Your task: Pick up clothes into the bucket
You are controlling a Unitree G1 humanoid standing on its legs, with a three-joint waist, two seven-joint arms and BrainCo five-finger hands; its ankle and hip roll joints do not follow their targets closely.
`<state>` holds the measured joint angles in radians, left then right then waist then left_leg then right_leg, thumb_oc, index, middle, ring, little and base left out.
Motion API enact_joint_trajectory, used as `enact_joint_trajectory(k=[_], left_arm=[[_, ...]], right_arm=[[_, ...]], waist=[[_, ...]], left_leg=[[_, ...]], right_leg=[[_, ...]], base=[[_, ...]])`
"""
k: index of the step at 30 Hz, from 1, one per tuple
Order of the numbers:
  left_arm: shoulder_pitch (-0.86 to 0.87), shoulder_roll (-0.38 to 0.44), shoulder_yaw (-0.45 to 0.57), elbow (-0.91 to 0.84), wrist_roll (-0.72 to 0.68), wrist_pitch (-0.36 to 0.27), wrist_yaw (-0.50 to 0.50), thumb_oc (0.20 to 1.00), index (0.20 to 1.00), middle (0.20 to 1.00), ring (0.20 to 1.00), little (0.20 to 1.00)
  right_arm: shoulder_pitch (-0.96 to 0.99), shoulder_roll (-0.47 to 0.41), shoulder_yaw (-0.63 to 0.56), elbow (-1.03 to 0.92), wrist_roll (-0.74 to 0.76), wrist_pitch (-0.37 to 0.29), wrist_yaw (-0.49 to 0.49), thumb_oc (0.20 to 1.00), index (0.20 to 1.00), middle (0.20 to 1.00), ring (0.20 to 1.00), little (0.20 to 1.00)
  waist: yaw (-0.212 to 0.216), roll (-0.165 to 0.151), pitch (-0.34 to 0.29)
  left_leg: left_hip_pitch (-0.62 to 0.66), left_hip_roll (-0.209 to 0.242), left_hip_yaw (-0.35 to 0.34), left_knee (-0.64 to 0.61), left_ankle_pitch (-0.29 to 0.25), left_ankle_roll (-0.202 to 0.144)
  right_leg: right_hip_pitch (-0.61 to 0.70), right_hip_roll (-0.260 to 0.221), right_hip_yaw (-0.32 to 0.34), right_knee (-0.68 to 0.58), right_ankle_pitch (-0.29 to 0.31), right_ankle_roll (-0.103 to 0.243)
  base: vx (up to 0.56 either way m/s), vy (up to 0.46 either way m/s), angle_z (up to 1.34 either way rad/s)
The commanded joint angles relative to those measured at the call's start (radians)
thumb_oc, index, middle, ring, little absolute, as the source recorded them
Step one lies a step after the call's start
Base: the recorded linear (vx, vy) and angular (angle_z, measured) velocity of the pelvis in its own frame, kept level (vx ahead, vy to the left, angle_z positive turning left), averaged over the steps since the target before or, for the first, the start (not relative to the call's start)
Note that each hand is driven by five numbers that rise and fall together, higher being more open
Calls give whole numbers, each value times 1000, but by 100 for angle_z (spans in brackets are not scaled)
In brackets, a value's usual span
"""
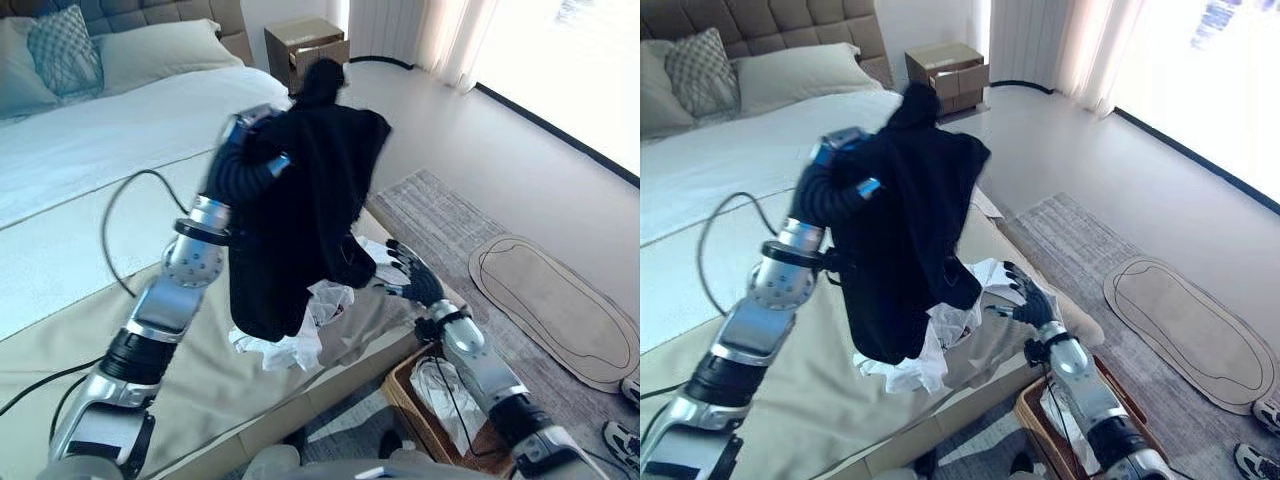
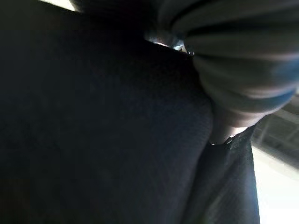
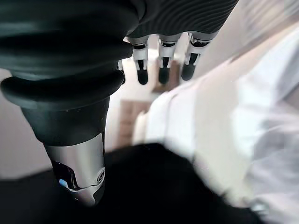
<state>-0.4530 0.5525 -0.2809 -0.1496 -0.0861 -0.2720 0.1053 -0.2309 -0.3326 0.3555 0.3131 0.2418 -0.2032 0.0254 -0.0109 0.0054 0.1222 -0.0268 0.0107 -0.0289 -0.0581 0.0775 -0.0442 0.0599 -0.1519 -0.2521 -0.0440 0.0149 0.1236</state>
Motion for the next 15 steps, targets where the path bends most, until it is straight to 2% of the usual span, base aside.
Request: enact_joint_trajectory(k=[1, 3, 4, 6, 7, 10, 15], left_arm=[[-73, -43, 6, -20, -182, -76, -50, 200, 200, 200, 200, 200], [-52, -58, -21, -16, -246, -72, -96, 200, 200, 200, 200, 200], [-37, -58, -44, -18, -276, -69, -136, 200, 200, 200, 200, 200], [-30, -57, -54, -16, -305, -69, -165, 200, 200, 200, 200, 200], [-14, -69, -72, -9, -385, -59, -223, 200, 200, 200, 200, 200], [4, -88, -87, -5, -402, -55, -255, 200, 200, 200, 200, 200], [20, -84, -75, -29, -398, -57, -274, 200, 200, 200, 200, 200]], right_arm=[[-91, 40, 42, -65, 112, -29, 28, 1000, 1000, 1000, 1000, 1000], [-109, 62, 50, -66, 202, -28, 53, 1000, 1000, 1000, 1000, 1000], [-120, 80, 57, -60, 297, -23, 87, 1000, 1000, 1000, 1000, 1000], [-127, 83, 70, -49, 343, -14, 118, 1000, 1000, 1000, 1000, 1000], [-141, 81, 85, -52, 395, -6, 159, 1000, 1000, 1000, 1000, 1000], [-148, 80, 97, -57, 462, 2, 200, 1000, 1000, 1000, 1000, 1000], [-147, 87, 118, -72, 477, 9, 226, 1000, 1000, 1000, 1000, 1000]], waist=[[16, -31, -61], [16, -32, -66], [17, -32, -70], [18, -34, -73], [20, -38, -77], [21, -41, -82], [24, -44, -87]], left_leg=[[23, 31, 39, 49, -85, -1], [31, 32, 42, 46, -85, -1], [38, 33, 44, 43, -85, -1], [42, 34, 46, 42, -85, -1], [47, 35, 46, 39, -86, -2], [52, 35, 45, 37, -87, -2], [54, 37, 45, 38, -89, -2]], right_leg=[[-45, -62, -2, 48, 38, 43], [-40, -61, -1, 45, 39, 42], [-36, -60, 0, 43, 39, 42], [-32, -60, -1, 41, 40, 42], [-28, -60, 0, 38, 40, 42], [-24, -58, -2, 38, 38, 41], [-21, -57, -3, 38, 36, 40]], base=[[0, 0, 0], [39, -5, -1], [51, -7, -2], [37, -9, -1], [36, -13, 0], [38, -14, -3], [11, -4, 0]])
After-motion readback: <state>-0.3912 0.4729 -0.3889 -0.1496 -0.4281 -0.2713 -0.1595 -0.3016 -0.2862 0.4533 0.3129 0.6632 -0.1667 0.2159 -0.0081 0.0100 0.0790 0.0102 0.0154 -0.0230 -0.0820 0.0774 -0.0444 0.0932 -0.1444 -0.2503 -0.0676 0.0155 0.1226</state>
